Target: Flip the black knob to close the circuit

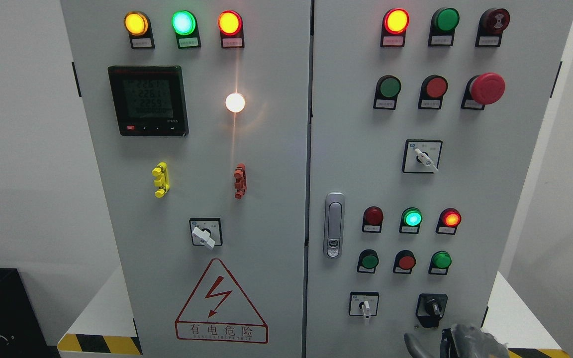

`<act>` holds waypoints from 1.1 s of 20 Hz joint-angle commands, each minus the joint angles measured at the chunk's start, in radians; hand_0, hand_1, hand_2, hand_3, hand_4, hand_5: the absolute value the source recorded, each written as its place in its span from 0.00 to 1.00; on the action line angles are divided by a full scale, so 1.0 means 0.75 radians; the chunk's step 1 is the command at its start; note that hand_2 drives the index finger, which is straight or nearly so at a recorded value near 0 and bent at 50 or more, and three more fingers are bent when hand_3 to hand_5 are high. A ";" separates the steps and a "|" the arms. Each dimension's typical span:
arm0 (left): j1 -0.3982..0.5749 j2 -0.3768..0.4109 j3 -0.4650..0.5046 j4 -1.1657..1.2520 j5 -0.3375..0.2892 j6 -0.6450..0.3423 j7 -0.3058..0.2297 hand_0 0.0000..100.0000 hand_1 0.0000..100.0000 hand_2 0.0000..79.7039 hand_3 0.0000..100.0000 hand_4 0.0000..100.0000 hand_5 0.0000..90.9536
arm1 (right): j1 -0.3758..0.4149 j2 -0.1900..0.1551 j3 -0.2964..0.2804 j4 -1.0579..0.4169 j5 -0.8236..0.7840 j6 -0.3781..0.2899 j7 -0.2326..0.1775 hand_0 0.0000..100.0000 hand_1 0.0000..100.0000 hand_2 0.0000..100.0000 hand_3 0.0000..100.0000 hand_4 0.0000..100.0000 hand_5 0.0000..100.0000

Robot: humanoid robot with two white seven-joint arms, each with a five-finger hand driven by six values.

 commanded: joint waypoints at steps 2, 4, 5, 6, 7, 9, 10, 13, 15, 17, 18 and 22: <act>0.000 0.000 0.000 0.000 0.000 0.000 0.001 0.12 0.56 0.00 0.00 0.00 0.00 | 0.021 -0.002 0.008 -0.108 -0.169 0.044 -0.007 0.00 0.04 0.59 0.90 0.82 0.70; 0.000 0.000 0.000 0.000 0.000 0.000 0.001 0.12 0.56 0.00 0.00 0.00 0.00 | 0.039 -0.002 0.008 -0.133 -0.210 0.053 -0.007 0.00 0.04 0.56 0.88 0.79 0.68; 0.000 0.000 0.000 0.000 0.000 0.000 0.001 0.12 0.56 0.00 0.00 0.00 0.00 | 0.051 -0.002 0.010 -0.153 -0.231 0.055 -0.007 0.00 0.04 0.55 0.87 0.79 0.67; 0.000 0.000 0.000 0.000 0.000 0.000 0.001 0.12 0.56 0.00 0.00 0.00 0.00 | 0.076 -0.002 0.010 -0.170 -0.263 0.057 -0.011 0.00 0.04 0.53 0.83 0.76 0.65; 0.000 0.000 0.000 0.000 0.000 0.000 0.001 0.12 0.56 0.00 0.00 0.00 0.00 | 0.100 -0.002 0.010 -0.192 -0.306 0.059 -0.021 0.00 0.04 0.50 0.80 0.74 0.63; 0.000 0.000 0.000 0.000 0.000 0.000 0.001 0.12 0.56 0.00 0.00 0.00 0.00 | 0.150 -0.006 0.010 -0.231 -0.426 0.057 -0.042 0.00 0.04 0.46 0.75 0.69 0.58; 0.000 0.000 0.000 0.000 0.000 0.000 0.001 0.12 0.56 0.00 0.00 0.00 0.00 | 0.176 -0.006 0.006 -0.243 -0.504 0.055 -0.052 0.00 0.04 0.41 0.69 0.65 0.54; 0.000 0.000 0.000 0.000 0.000 0.000 0.001 0.12 0.56 0.00 0.00 0.00 0.00 | 0.225 -0.008 0.008 -0.248 -0.753 0.032 -0.168 0.00 0.04 0.28 0.52 0.50 0.41; 0.000 0.000 0.000 0.000 0.000 0.000 0.001 0.12 0.56 0.00 0.00 0.00 0.00 | 0.264 -0.008 0.008 -0.248 -0.956 -0.012 -0.238 0.00 0.05 0.25 0.48 0.45 0.36; 0.000 0.000 0.000 0.000 0.000 0.000 0.001 0.12 0.56 0.00 0.00 0.00 0.00 | 0.313 -0.012 0.008 -0.248 -1.101 -0.068 -0.305 0.00 0.06 0.23 0.44 0.41 0.33; 0.000 0.000 0.000 0.000 0.000 0.000 0.001 0.12 0.56 0.00 0.00 0.00 0.00 | 0.342 -0.012 0.010 -0.248 -1.153 -0.098 -0.330 0.00 0.06 0.22 0.43 0.40 0.32; 0.000 0.000 0.000 0.000 0.000 0.000 0.001 0.12 0.56 0.00 0.00 0.00 0.00 | 0.440 -0.017 0.016 -0.248 -1.380 -0.172 -0.357 0.00 0.06 0.20 0.40 0.37 0.28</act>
